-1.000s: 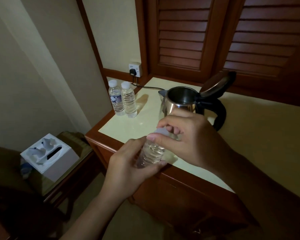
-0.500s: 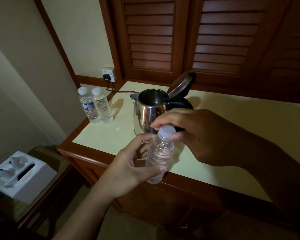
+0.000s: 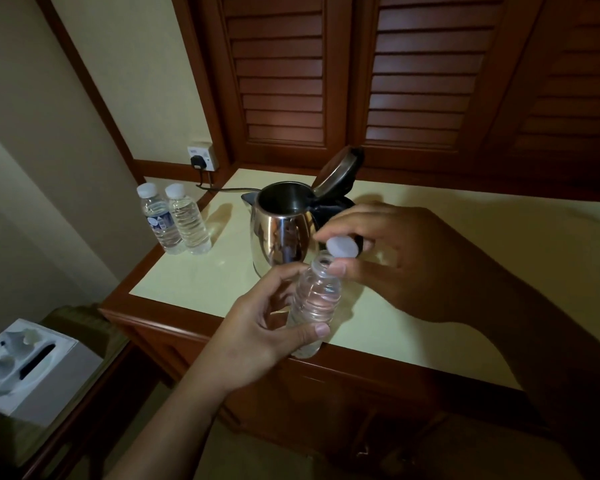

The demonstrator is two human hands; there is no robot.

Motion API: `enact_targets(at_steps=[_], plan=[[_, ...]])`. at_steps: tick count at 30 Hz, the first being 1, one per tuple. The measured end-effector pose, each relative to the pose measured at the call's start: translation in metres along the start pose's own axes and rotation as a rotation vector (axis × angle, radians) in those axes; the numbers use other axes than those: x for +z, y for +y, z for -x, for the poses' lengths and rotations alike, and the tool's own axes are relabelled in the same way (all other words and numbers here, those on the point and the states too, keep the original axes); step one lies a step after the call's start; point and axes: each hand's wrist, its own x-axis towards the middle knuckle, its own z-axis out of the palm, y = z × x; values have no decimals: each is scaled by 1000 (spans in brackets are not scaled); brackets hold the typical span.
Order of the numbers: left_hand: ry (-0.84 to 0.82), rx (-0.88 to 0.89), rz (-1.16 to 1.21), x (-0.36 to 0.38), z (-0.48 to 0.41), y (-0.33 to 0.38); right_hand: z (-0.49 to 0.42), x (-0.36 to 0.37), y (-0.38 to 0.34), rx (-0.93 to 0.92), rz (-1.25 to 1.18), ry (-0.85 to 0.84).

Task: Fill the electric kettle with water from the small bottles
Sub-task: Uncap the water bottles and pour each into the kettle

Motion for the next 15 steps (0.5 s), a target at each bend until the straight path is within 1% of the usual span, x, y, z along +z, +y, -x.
enact_targets(at_steps=[2, 4, 6, 9, 12, 15], plan=[[38, -20, 8, -2, 1, -5, 8, 2, 8, 61, -103, 62], [75, -40, 15, -5, 3, -10, 15, 12, 19, 161, -256, 118], [98, -60, 7, -8, 4, -14, 20, 30, 30, 248, -315, 174], [138, -80, -20, -11, 4, -17, 27, 63, 54, 357, -263, 216], [195, -87, -76, -15, 2, -14, 37, 96, 78, 448, -202, 167], [244, -100, -104, -25, -2, -13, 47, 121, 93, 396, -66, 130]])
